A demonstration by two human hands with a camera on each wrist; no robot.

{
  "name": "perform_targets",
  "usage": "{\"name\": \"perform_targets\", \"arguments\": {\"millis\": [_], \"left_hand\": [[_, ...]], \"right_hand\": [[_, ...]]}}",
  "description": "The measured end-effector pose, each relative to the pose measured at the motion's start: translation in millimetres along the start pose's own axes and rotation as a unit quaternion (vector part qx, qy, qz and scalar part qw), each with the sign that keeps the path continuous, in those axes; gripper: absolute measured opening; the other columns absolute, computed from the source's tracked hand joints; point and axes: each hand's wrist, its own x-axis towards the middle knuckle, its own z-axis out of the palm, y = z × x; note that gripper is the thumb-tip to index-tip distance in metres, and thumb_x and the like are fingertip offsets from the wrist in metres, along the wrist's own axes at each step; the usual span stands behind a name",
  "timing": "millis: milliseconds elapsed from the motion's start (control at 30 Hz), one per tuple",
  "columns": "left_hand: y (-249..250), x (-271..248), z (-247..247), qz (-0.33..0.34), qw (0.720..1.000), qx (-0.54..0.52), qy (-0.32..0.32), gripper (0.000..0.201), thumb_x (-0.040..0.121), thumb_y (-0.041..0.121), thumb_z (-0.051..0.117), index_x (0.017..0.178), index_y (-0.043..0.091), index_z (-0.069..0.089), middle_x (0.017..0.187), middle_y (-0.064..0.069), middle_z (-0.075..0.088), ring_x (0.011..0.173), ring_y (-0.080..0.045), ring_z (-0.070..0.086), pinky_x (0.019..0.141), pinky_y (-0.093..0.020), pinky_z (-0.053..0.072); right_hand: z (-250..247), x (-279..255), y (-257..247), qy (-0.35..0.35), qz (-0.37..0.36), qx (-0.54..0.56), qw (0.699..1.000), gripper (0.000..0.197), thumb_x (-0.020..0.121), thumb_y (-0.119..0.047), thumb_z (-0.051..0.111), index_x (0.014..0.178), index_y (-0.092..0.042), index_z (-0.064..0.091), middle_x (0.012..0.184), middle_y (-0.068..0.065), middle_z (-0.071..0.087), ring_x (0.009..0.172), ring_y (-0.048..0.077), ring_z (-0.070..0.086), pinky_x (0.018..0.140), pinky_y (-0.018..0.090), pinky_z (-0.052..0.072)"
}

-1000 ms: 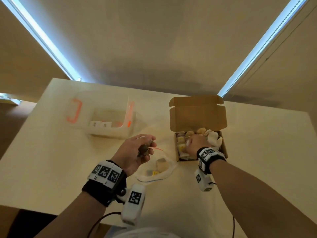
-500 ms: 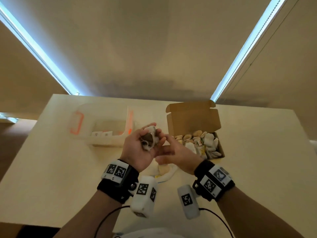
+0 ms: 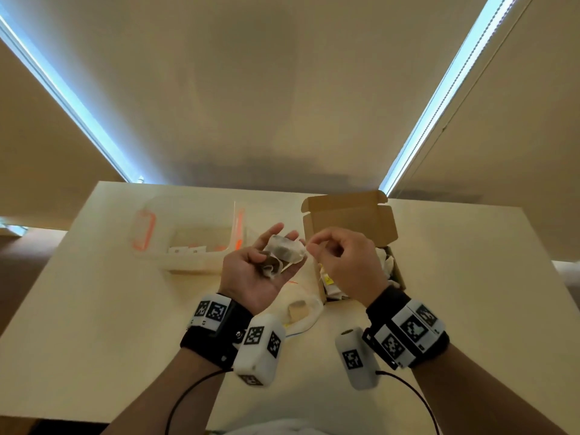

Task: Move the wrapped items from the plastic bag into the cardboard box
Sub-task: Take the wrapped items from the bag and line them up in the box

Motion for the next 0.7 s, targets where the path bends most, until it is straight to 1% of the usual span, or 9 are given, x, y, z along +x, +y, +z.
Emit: {"name": "perform_targets", "arguments": {"millis": [133,200,333,400,467,533,567,633,700], "left_hand": [[-4,1,-4,-0.012,0.998,0.059,0.005,0.071,0.061,-0.011,0.025,0.119,0.002,0.064,0.120,-0.025,0.063,0.106,-0.042,0.062,0.090,-0.055,0.054],[-7,0,-3,-0.018,0.994,0.110,0.012,0.070,0.059,-0.012,0.026,0.115,0.004,0.066,0.114,-0.023,0.062,0.101,-0.038,0.062,0.081,-0.047,0.059],[-12,-3,4,-0.003,0.971,0.239,0.005,0.049,0.068,-0.006,0.040,0.104,0.009,0.069,0.107,-0.013,0.057,0.079,-0.023,0.062,0.059,-0.026,0.046],[-14,-3,5,0.022,0.948,0.316,-0.019,0.037,0.070,0.002,0.057,0.103,0.010,0.070,0.101,-0.012,0.056,0.072,-0.018,0.058,0.054,-0.023,0.041],[-17,-2,2,0.056,0.914,0.398,-0.053,0.036,0.070,0.013,0.074,0.106,0.014,0.071,0.087,-0.010,0.055,0.067,-0.017,0.050,0.053,-0.022,0.040],[-18,-5,5,0.096,0.872,0.474,-0.078,0.034,0.073,0.026,0.080,0.106,0.017,0.073,0.075,-0.006,0.054,0.061,-0.016,0.043,0.053,-0.022,0.039],[-19,-7,7,0.121,0.854,0.499,-0.081,0.031,0.077,0.027,0.079,0.104,0.015,0.073,0.080,-0.007,0.057,0.059,-0.014,0.044,0.053,-0.021,0.039],[-19,-7,12,0.161,0.836,0.519,-0.072,0.018,0.087,0.018,0.073,0.102,0.007,0.074,0.107,-0.007,0.060,0.064,-0.006,0.052,0.055,-0.014,0.041],[-19,-8,14,0.184,0.813,0.548,-0.071,0.014,0.092,0.016,0.064,0.099,0.011,0.076,0.118,-0.004,0.052,0.073,0.002,0.053,0.060,-0.012,0.043]], "right_hand": [[-9,4,-13,0.008,-0.026,0.008,1.000,0.008,0.088,-0.025,0.071,0.083,-0.030,0.068,0.069,-0.007,0.067,0.064,0.008,0.060,0.062,0.023,0.053],[-15,6,-21,-0.003,-0.038,0.011,0.999,0.006,0.090,-0.023,0.069,0.086,-0.026,0.069,0.074,-0.008,0.069,0.069,0.011,0.064,0.066,0.028,0.056],[-27,7,-33,-0.040,-0.042,0.018,0.998,0.006,0.092,-0.018,0.065,0.090,-0.021,0.071,0.078,-0.006,0.071,0.074,0.013,0.066,0.071,0.032,0.057],[-32,8,-40,-0.061,-0.034,0.038,0.997,0.010,0.093,-0.014,0.063,0.092,-0.020,0.070,0.078,-0.005,0.072,0.072,0.011,0.067,0.066,0.027,0.055],[-37,8,-46,-0.076,-0.023,0.070,0.994,0.012,0.094,-0.010,0.061,0.093,-0.017,0.070,0.078,-0.002,0.072,0.064,0.004,0.064,0.060,0.017,0.048],[-41,7,-50,-0.081,-0.017,0.090,0.992,0.012,0.095,-0.007,0.061,0.094,-0.015,0.070,0.080,0.000,0.073,0.059,0.000,0.061,0.058,0.014,0.046],[-43,7,-51,-0.079,-0.018,0.095,0.992,0.012,0.094,-0.006,0.061,0.094,-0.015,0.070,0.081,0.001,0.073,0.060,0.000,0.062,0.059,0.014,0.046],[-47,7,-52,-0.071,-0.025,0.090,0.993,0.011,0.093,-0.005,0.063,0.093,-0.013,0.071,0.083,0.001,0.074,0.064,0.002,0.064,0.061,0.015,0.048],[-50,7,-50,-0.060,-0.031,0.077,0.995,0.010,0.091,-0.006,0.066,0.094,-0.012,0.073,0.084,-0.002,0.075,0.065,0.001,0.065,0.062,0.015,0.048]]}}
